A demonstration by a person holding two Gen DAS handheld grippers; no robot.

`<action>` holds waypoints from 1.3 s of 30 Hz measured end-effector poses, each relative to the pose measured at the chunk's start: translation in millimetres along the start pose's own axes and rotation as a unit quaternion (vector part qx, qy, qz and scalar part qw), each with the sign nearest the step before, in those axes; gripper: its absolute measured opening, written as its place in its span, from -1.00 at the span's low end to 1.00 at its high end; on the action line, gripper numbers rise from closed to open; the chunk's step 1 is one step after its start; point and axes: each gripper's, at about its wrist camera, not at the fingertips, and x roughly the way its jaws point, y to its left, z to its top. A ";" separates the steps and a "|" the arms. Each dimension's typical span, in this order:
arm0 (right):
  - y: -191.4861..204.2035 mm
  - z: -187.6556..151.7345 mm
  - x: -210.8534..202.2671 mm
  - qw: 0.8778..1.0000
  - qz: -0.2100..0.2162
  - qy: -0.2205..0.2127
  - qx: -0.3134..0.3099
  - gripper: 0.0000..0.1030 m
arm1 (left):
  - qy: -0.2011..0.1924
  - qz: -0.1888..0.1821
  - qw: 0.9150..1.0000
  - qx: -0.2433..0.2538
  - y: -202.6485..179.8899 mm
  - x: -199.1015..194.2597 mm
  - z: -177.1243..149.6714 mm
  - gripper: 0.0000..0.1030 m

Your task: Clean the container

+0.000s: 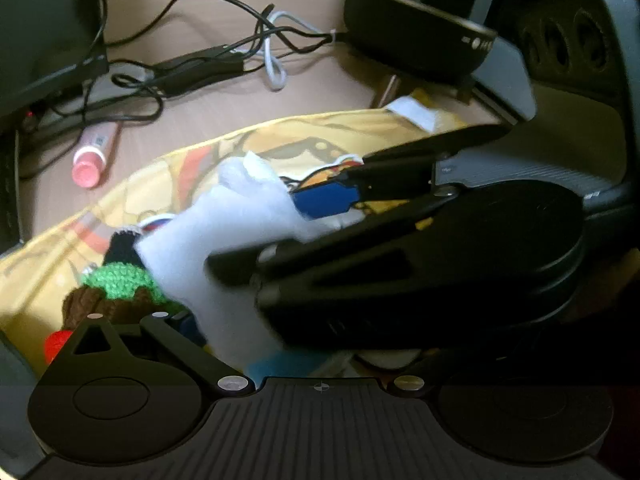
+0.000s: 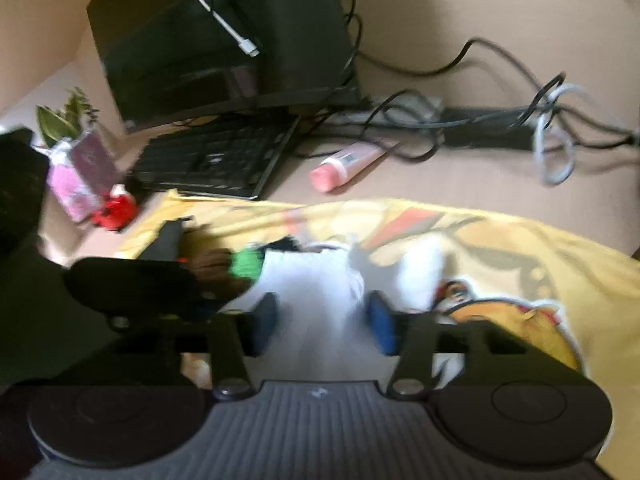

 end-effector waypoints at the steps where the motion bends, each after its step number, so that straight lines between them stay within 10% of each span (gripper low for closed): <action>1: -1.5 -0.7 -1.5 1.000 -0.009 -0.007 0.003 -0.55 | -0.001 0.004 1.000 -0.004 -0.3 1.0 0.8 1.00; 2: -7.3 -1.1 -3.0 1.000 -0.012 -0.009 0.024 -0.83 | -0.004 0.001 1.000 -0.013 -0.1 0.9 2.2 1.00; 9: -64.3 -28.2 -25.7 0.983 -0.110 0.005 0.146 -0.83 | -0.014 -0.062 0.997 -0.032 -10.2 9.3 19.4 1.00; 13: -71.3 -29.7 -54.2 0.981 -0.094 -0.023 0.171 -0.83 | 0.002 -0.016 1.000 -0.009 -12.4 5.4 20.8 1.00; 21: -42.0 -16.2 -64.1 0.982 0.074 0.002 0.175 -0.83 | 0.022 -0.002 1.000 -0.016 -2.5 -15.6 11.8 1.00; 39: -67.1 -43.7 -55.5 0.981 -0.030 0.045 0.187 -0.81 | 0.065 -0.024 0.997 -0.044 -8.3 -0.8 -0.9 1.00</action>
